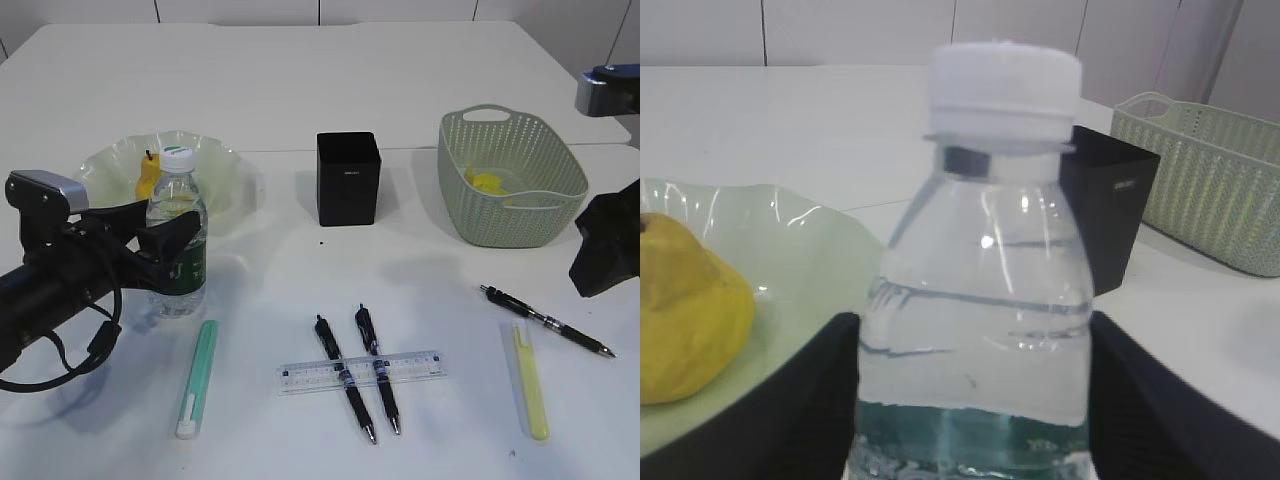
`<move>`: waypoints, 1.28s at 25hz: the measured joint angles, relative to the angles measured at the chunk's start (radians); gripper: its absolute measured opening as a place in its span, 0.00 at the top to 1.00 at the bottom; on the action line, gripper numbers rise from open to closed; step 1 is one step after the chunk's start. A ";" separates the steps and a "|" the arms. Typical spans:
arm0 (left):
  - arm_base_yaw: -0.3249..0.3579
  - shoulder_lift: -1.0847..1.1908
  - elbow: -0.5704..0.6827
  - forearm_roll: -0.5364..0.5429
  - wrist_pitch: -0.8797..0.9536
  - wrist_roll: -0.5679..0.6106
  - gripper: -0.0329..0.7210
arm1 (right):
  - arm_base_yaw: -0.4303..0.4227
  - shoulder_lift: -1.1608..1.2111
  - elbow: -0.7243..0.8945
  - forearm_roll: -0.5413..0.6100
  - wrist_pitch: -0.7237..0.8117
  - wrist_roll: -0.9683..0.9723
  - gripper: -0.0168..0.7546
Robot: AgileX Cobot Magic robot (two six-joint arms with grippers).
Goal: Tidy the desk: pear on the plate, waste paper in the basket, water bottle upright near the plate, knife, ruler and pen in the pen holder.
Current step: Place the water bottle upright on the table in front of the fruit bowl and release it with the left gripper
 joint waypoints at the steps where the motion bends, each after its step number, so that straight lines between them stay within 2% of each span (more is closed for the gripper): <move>1: 0.000 0.000 0.000 -0.002 0.000 0.000 0.35 | 0.000 0.000 0.000 0.000 0.000 0.000 0.38; 7: 0.000 0.008 0.005 -0.019 0.062 0.004 0.25 | 0.000 0.000 0.000 0.000 -0.002 0.002 0.38; 10: 0.000 0.011 0.018 -0.025 0.156 0.008 0.24 | 0.000 0.000 0.000 0.000 -0.002 0.002 0.38; 16: 0.000 -0.026 0.018 -0.028 0.176 0.031 0.19 | 0.000 0.000 0.000 0.000 -0.007 0.002 0.38; 32: 0.000 -0.214 0.060 -0.017 0.176 0.035 0.18 | 0.000 0.000 0.000 0.000 -0.010 0.002 0.38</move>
